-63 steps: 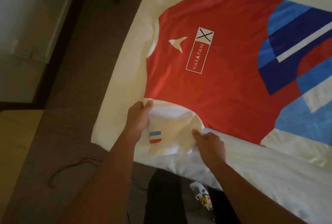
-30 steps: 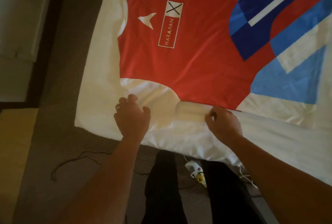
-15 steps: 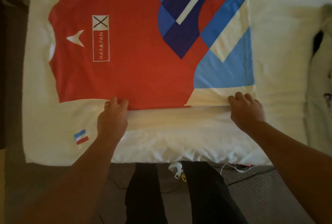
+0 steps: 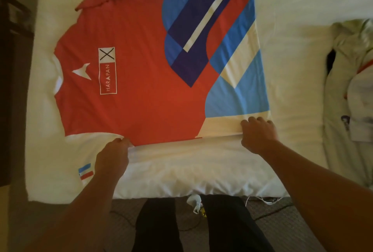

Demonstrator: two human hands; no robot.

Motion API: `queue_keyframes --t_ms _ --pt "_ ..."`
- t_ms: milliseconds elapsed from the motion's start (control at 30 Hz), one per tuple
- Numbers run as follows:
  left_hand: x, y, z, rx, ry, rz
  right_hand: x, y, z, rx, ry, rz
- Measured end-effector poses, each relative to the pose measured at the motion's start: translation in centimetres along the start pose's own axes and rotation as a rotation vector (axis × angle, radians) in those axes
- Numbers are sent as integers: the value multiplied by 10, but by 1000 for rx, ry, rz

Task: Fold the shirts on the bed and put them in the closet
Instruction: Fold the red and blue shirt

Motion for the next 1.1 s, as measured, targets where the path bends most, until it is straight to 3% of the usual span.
queue_keyframes --t_ms 133,300,667,967,1100 --pt "13 21 -15 -82 5 -18 11 25 2 59 -33 1" --pt "53 53 -19 -234 -3 94 41 55 5 101 -65 165" --pt "145 108 -3 -195 -67 302 123 97 13 128 -109 291" --pt "208 134 17 -159 46 441 172 102 17 251 -144 558" --pt "222 141 21 -197 85 492 190 111 20 244 -169 593"
Point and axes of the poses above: each hand's wrist, its own x-axis towards the middle knuckle, its own y-axis out of the back of the hand, z = x × y, the point moved 1 cm from there along x, towards the middle knuckle, and after that the axes turned 5 degrees about -z, right-handed, at the moved point
